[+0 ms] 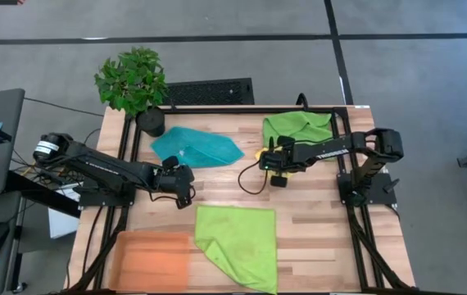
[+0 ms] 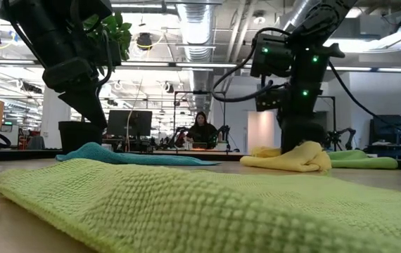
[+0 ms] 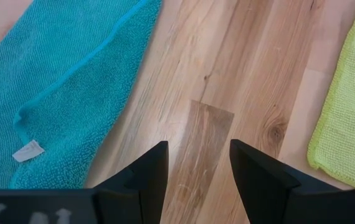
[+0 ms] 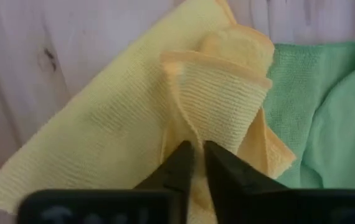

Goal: Fold microfiber towels
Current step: Fold the yellow towel

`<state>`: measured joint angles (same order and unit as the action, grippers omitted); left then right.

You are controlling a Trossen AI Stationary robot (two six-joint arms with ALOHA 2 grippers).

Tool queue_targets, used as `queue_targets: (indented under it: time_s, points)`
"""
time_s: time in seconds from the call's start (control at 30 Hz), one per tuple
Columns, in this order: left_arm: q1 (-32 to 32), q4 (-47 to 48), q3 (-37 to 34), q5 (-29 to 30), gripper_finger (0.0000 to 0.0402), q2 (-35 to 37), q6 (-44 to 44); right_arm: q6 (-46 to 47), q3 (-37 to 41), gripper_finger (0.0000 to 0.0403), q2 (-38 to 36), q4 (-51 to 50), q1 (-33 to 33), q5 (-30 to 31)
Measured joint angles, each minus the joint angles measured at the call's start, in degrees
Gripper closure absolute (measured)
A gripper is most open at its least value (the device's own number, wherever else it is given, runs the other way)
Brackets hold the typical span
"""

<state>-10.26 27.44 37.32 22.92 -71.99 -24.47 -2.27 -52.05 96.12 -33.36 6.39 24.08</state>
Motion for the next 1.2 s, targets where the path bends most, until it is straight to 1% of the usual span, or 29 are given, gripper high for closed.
queue_targets:
  time_s: [0.07,0.1,0.23,0.37,0.43,0.63,0.73,0.83,0.93,1.03,1.2]
  points:
    - [0.00,0.00,0.00,0.00,0.0237,0.00,0.00,1.90,0.00,0.0386,0.00,0.02,0.41,0.02]
    - [0.00,0.00,0.00,0.00,0.0237,0.00,0.01,2.93,0.00,0.0391,-0.04,0.07,0.54,0.10]
    - [0.00,0.00,0.00,0.00,0.0237,0.00,0.02,6.58,-0.19,0.0383,-0.73,0.43,0.98,2.09]
    - [0.00,0.02,0.00,0.03,0.0237,-0.02,0.02,10.72,-0.37,0.0396,-2.66,-0.15,1.68,5.32]
    - [0.00,-0.03,0.00,0.09,0.0237,-0.02,0.02,13.01,-0.20,0.0396,-3.52,-1.88,2.47,6.01]
    - [0.00,0.02,0.00,0.37,0.0237,-0.02,0.48,17.70,-0.26,0.0394,-4.15,-6.05,4.40,5.88]
    - [0.00,0.00,0.00,0.37,0.0237,-0.02,0.51,17.78,-0.17,0.0395,-3.91,-7.52,5.20,3.73]
    - [0.00,-0.09,0.00,0.39,0.0237,-0.02,0.92,17.97,-0.20,0.0381,-3.91,-7.38,5.77,1.35]
    - [0.00,-0.12,0.00,0.39,0.0237,-0.02,0.92,21.27,-0.20,0.0354,-3.91,-7.75,6.08,1.25]
    - [0.00,-0.13,0.00,0.39,0.0237,-0.02,0.92,21.83,-0.20,0.0326,-3.91,-7.83,6.52,1.30]
    - [0.00,-0.13,0.00,0.39,0.0237,-0.02,0.92,20.50,-0.20,0.0266,-3.91,-7.99,6.51,1.51]
